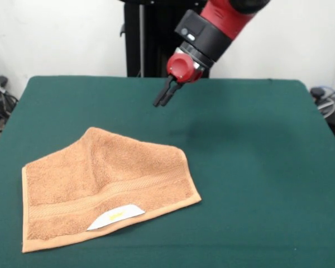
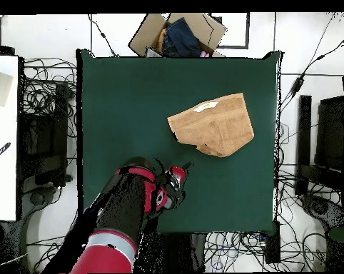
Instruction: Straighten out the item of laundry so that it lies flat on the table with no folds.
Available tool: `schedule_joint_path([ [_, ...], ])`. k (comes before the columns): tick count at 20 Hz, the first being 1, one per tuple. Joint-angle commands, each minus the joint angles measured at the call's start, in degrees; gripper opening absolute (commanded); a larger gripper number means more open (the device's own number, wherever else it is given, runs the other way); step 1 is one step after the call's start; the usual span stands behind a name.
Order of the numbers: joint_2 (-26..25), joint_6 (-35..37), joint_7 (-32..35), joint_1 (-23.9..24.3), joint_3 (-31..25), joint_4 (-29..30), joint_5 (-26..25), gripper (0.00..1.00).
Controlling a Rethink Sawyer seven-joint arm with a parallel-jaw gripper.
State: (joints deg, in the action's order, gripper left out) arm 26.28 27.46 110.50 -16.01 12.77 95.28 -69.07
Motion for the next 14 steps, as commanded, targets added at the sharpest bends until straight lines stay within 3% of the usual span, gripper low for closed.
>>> schedule_joint_path([
  [1,-2.3,-4.9,15.6,-1.9,1.2,2.8,0.1,1.0],
  [7,-3.6,-5.5,14.4,-2.2,1.9,1.7,1.9,1.0],
  [14,1.4,0.9,9.9,-4.2,0.5,4.4,8.3,1.0],
])
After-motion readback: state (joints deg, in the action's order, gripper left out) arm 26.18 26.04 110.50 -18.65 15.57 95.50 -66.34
